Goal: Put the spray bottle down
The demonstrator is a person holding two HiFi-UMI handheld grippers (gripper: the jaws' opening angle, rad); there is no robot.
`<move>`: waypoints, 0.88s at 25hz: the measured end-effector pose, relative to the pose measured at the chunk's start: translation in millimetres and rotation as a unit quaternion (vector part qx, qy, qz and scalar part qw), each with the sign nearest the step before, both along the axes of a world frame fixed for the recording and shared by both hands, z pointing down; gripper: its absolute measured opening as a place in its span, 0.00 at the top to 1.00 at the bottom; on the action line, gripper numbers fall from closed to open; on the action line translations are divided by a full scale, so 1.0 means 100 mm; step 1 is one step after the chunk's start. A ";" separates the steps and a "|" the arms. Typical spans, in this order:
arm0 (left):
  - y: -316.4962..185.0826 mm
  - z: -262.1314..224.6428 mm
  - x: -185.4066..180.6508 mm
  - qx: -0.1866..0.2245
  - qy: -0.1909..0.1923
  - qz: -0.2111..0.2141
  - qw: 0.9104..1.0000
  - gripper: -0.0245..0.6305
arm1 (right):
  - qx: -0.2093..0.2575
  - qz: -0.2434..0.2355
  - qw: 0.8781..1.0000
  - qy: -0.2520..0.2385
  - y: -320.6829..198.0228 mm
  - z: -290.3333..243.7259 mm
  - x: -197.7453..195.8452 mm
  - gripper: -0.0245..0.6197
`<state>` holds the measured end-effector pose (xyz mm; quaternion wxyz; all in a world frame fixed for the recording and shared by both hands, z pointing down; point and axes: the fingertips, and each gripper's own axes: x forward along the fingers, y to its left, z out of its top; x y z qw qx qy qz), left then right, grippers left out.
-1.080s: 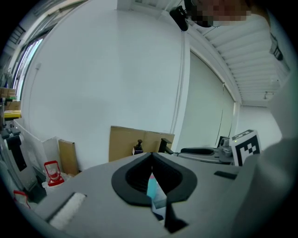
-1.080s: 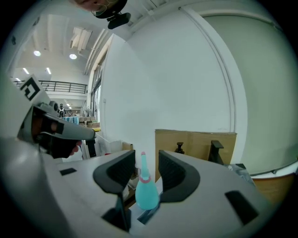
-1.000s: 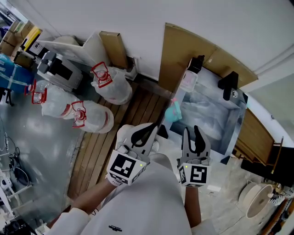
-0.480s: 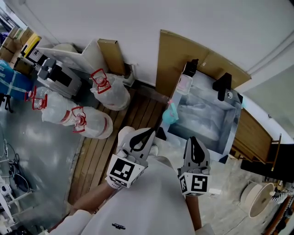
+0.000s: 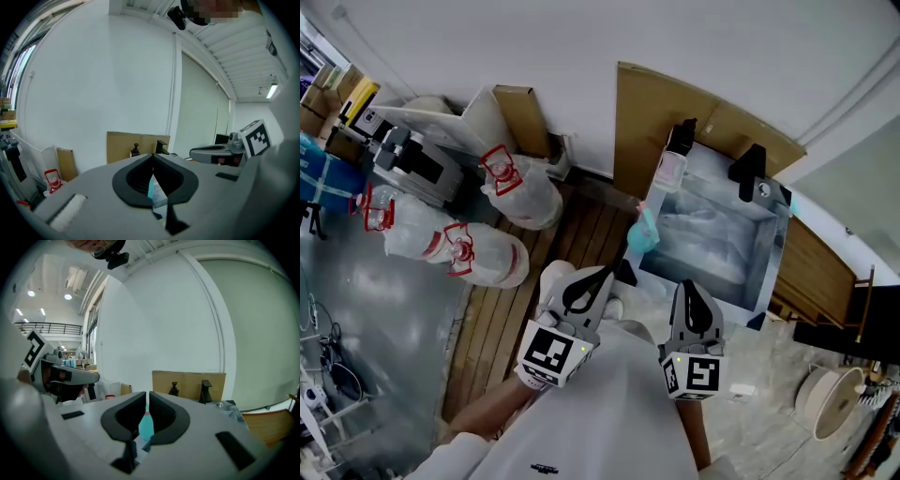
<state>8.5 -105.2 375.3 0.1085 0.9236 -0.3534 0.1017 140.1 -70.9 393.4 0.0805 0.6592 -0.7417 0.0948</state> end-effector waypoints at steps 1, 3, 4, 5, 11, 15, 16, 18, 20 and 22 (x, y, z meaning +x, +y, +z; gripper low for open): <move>0.00 -0.01 0.00 0.001 0.000 0.000 1.000 0.96 | -0.002 0.000 1.000 0.000 0.01 0.01 0.00 0.93; 0.01 0.00 0.00 0.000 0.000 -0.001 1.000 0.96 | -0.005 -0.002 1.000 0.004 0.02 0.03 0.00 0.93; 0.02 0.00 0.00 -0.001 0.000 -0.001 1.000 0.96 | -0.005 -0.003 1.000 0.005 0.03 0.03 -0.01 0.94; 0.02 0.00 0.00 -0.001 0.000 -0.001 1.000 0.96 | -0.005 -0.003 1.000 0.005 0.03 0.02 -0.01 0.94; 0.02 0.01 0.04 -0.001 -0.002 0.002 1.000 0.96 | -0.004 0.004 1.000 0.001 0.03 0.03 0.06 0.94; 0.02 0.01 0.05 -0.003 -0.002 0.003 1.000 0.96 | -0.005 0.003 1.000 0.002 0.03 0.03 0.06 0.94; 0.03 0.00 0.05 -0.003 -0.002 0.002 1.000 0.96 | -0.005 0.002 1.000 0.002 0.03 0.04 0.06 0.94; 0.02 0.00 0.05 -0.002 -0.002 0.001 1.000 0.96 | -0.005 0.001 1.000 0.001 0.02 0.04 0.06 0.94; 0.01 0.00 0.05 0.000 -0.002 0.000 1.000 0.96 | -0.004 0.003 1.000 -0.001 0.01 0.04 0.07 0.94; 0.02 0.01 0.05 -0.001 -0.002 0.000 1.000 0.96 | -0.004 0.004 1.000 -0.002 0.01 0.04 0.07 0.94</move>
